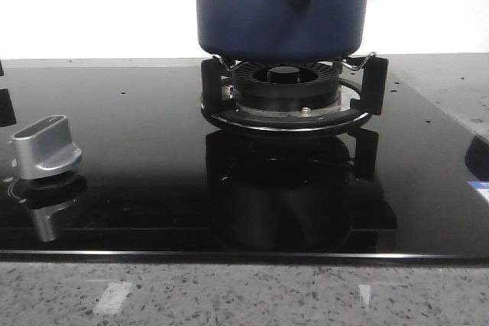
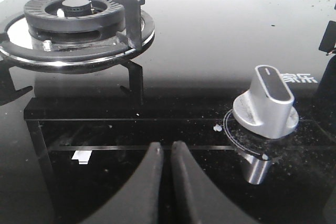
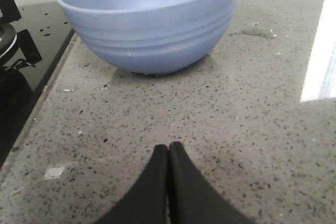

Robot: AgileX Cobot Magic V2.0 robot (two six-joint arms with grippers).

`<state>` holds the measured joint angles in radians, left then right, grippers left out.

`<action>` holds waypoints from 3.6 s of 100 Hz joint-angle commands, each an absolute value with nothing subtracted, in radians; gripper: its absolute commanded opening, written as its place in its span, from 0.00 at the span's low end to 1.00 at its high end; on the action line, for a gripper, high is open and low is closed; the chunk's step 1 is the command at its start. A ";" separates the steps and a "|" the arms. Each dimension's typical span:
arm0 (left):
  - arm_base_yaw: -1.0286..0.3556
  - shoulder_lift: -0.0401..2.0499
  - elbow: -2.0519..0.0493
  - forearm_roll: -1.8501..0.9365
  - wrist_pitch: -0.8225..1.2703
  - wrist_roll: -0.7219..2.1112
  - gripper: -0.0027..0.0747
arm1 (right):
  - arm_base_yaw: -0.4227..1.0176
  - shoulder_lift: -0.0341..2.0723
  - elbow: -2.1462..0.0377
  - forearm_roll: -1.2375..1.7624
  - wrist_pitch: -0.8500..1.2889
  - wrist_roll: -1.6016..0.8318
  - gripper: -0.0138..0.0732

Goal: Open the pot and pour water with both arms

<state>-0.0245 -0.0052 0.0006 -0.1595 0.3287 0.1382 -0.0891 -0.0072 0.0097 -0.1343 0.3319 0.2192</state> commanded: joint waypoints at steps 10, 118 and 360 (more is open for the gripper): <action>-0.022 -0.030 0.033 -0.173 0.276 0.129 0.01 | -0.096 -0.030 0.037 -0.139 0.318 0.218 0.07; -0.022 -0.030 0.033 -0.223 0.219 0.129 0.01 | -0.096 -0.030 0.037 -0.126 -0.097 0.224 0.07; -0.174 0.361 -0.494 -0.690 0.299 0.703 0.79 | -0.096 0.088 -0.514 0.286 0.480 -0.153 0.58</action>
